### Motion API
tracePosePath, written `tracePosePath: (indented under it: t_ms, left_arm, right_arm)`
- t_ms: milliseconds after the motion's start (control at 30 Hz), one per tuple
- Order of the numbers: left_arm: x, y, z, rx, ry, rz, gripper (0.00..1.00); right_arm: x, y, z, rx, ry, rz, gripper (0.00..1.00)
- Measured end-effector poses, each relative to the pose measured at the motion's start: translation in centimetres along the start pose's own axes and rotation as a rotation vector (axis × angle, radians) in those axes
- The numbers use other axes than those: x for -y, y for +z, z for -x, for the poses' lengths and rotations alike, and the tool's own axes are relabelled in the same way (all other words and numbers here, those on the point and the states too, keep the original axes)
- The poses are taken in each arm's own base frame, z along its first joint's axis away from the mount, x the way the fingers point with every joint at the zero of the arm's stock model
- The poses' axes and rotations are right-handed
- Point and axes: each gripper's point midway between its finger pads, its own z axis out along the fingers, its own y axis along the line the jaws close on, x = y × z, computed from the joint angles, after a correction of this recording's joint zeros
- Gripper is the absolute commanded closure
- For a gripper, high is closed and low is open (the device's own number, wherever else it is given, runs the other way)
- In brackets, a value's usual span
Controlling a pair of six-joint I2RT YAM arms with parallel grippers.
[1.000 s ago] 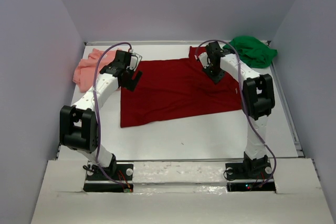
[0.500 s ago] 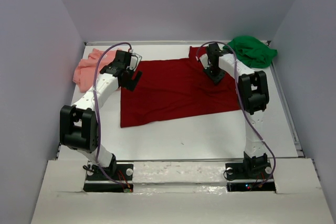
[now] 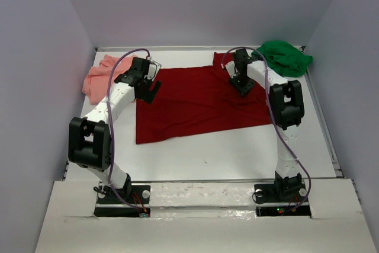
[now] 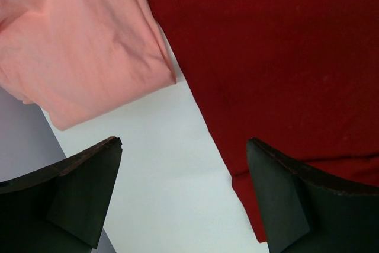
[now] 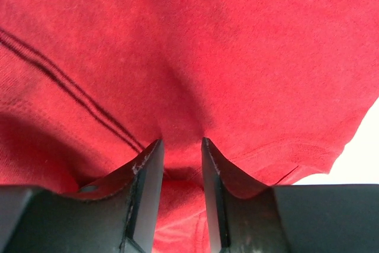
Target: Fold and stack the t-shirts
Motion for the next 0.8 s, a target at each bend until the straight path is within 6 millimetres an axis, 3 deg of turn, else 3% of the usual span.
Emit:
tracePosePath:
  t_ms: [433, 800]
  left_arm:
    - [0.1, 0.0, 0.1, 0.001, 0.004, 0.0, 0.01]
    - [0.1, -0.1, 0.1, 0.0, 0.006, 0.003, 0.01]
  right_arm:
    - [-0.8, -1.7, -0.2, 0.009, 0.011, 0.049, 0.6]
    - [-2.8, -1.7, -2.0, -0.023, 0.017, 0.13, 0.6]
